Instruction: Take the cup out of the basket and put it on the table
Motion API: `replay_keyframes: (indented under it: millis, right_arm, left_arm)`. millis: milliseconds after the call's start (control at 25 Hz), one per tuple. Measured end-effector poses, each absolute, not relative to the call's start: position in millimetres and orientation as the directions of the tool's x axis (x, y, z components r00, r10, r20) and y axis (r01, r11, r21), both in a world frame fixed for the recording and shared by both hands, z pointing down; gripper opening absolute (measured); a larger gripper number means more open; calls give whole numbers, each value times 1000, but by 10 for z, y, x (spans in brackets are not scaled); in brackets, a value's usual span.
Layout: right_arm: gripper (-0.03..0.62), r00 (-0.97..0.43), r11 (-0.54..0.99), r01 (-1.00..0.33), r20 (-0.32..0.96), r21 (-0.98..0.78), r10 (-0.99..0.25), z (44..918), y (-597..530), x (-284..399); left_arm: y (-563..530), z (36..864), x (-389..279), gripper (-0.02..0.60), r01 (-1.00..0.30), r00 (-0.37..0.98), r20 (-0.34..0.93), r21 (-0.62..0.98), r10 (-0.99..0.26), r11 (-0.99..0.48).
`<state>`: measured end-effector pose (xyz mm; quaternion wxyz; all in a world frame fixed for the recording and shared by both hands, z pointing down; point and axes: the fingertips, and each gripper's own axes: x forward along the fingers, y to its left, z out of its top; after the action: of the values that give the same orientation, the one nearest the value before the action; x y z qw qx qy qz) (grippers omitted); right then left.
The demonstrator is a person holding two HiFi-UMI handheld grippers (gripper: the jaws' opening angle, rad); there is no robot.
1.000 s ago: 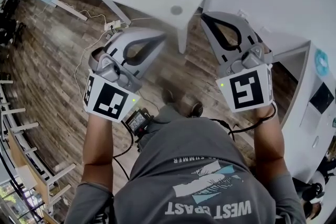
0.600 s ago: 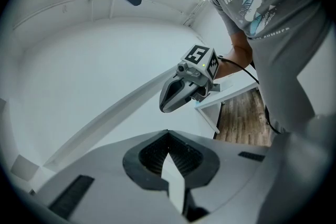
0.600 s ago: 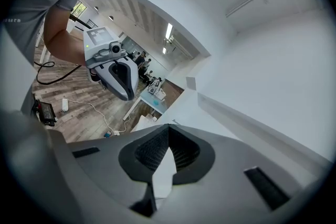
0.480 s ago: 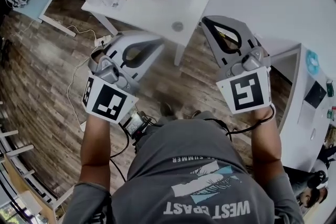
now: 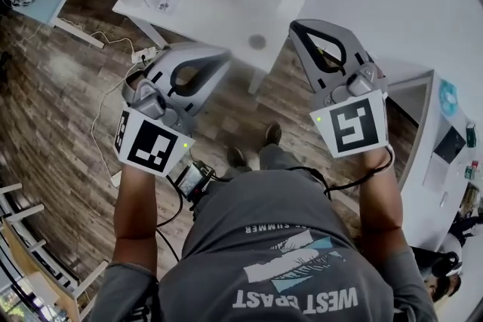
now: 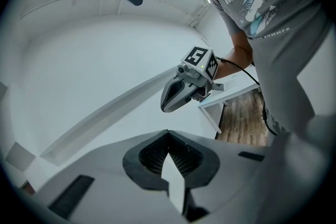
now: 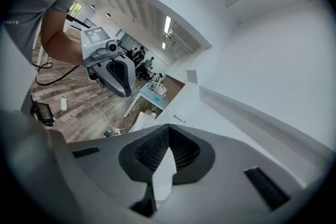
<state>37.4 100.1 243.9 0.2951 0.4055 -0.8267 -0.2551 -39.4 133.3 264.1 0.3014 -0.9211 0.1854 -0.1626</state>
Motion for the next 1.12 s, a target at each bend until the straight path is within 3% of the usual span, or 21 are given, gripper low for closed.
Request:
replay_keyframes:
  millis: [760, 1120]
  right_arm:
    - [12, -636, 619, -509, 223, 599, -739, 2416, 9, 1282]
    - [12, -643, 638, -509, 238, 577, -728, 2533, -346, 1386]
  left_arm:
    - [510, 2529, 574, 8, -313, 785, 250, -630, -568, -710]
    - [205, 2631, 674, 8, -301, 776, 284, -619, -564, -725]
